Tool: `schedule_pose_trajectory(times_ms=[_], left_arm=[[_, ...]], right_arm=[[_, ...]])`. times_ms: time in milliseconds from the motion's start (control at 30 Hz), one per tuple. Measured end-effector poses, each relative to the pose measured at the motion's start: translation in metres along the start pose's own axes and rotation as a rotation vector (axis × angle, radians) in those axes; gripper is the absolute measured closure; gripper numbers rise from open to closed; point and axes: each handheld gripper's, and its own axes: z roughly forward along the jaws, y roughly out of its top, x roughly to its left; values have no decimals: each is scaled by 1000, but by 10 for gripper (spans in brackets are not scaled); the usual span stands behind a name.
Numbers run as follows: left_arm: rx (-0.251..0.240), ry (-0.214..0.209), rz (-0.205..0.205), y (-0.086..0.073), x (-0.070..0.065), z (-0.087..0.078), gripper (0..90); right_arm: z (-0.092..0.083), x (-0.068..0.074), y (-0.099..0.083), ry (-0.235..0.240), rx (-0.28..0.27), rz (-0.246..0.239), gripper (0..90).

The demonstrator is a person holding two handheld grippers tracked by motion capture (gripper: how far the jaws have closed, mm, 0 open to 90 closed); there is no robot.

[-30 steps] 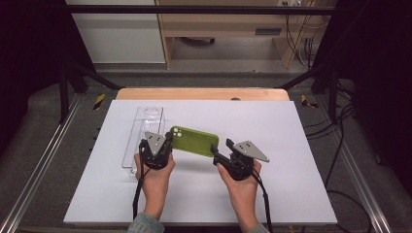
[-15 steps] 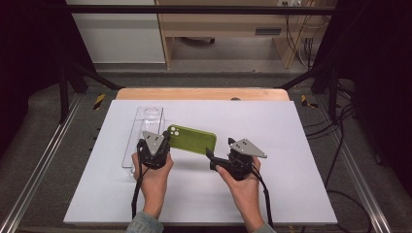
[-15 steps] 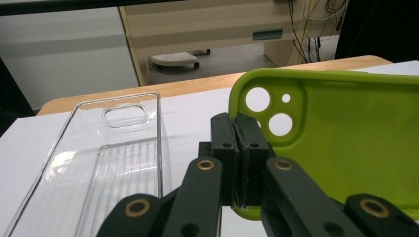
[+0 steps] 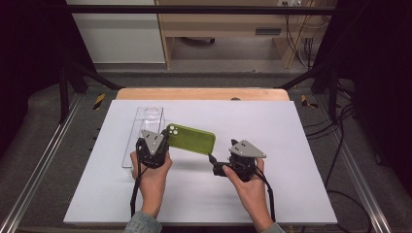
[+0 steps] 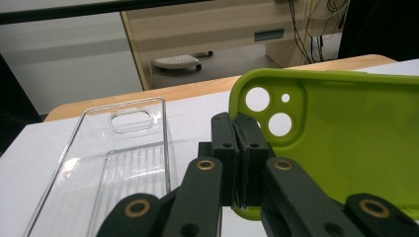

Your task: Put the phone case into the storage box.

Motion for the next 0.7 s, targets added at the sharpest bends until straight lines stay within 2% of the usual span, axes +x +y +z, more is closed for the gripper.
schedule_pose_trajectory(times_ms=[167,367,700], left_arm=[[-3,2,21,3,2,-2,879],[-8,6,37,8,4,-4,879],[-6,2,66,11,6,-5,879]], right_arm=[[-4,-3,-2,12,23,-45,80],[-11,-11,-1,3,11,-53,77],[-18,-23,-2,-16,11,-102,80]])
